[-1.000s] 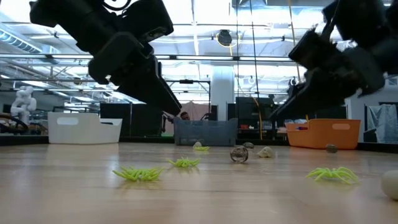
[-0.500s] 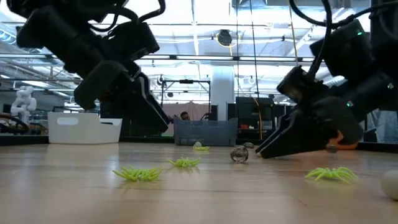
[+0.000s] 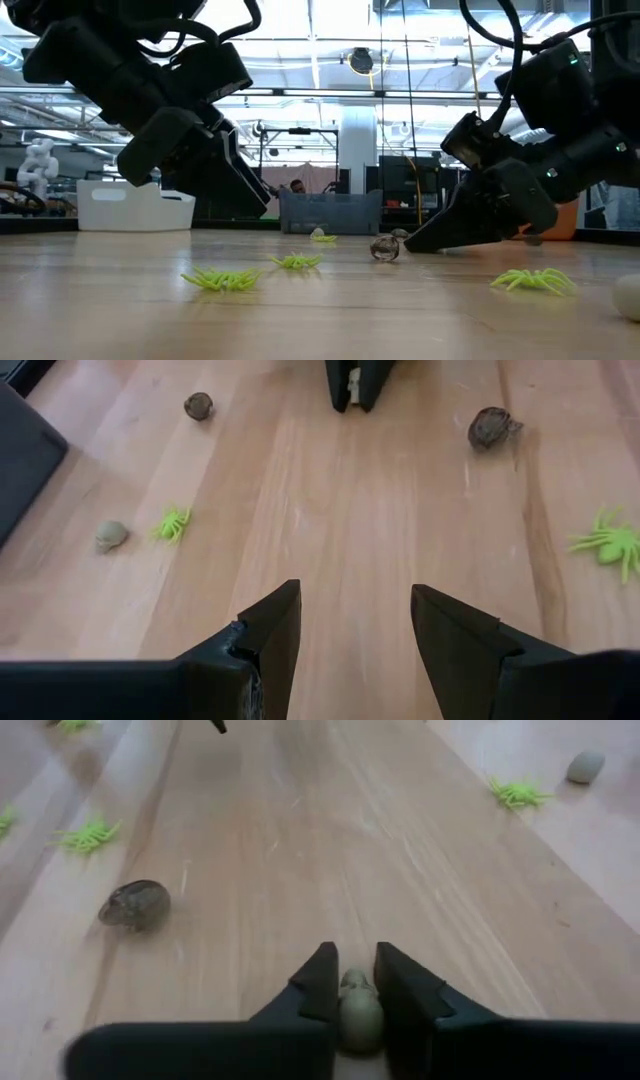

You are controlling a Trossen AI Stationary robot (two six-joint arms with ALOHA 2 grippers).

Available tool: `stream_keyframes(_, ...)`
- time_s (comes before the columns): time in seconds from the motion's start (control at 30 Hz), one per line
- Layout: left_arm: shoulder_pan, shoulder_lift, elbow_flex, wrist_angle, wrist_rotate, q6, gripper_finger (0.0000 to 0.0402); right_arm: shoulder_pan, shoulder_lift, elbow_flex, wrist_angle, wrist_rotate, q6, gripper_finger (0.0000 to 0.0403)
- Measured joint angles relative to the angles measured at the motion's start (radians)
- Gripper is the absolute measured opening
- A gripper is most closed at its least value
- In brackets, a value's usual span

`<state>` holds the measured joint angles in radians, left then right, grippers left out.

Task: Sort Halloween decoration
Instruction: Put the white toy skull into the black bin

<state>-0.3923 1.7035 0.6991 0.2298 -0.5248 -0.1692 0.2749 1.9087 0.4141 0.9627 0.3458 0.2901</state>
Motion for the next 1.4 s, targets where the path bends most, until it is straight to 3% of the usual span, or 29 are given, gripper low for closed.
stream_keyframes(0.07, 0.0, 0.0, 0.0, 0.0, -0.003, 0.0, 0.0189, 0.001, 0.0, 0.0, -0.003, 0.001, -0.009, 0.0018)
stream_keyframes(0.67, -0.001, 0.0, 0.0, -0.003, -0.004, 0.001, 0.0189, 0.002, -0.001, -0.003, 0.242, -0.062, -0.289, 0.0018)
stream_keyframes(1.4, -0.001, 0.0, 0.0, -0.003, -0.008, 0.0, 0.0189, 0.002, -0.262, 0.015, 0.261, -0.063, -1.297, 0.0021)
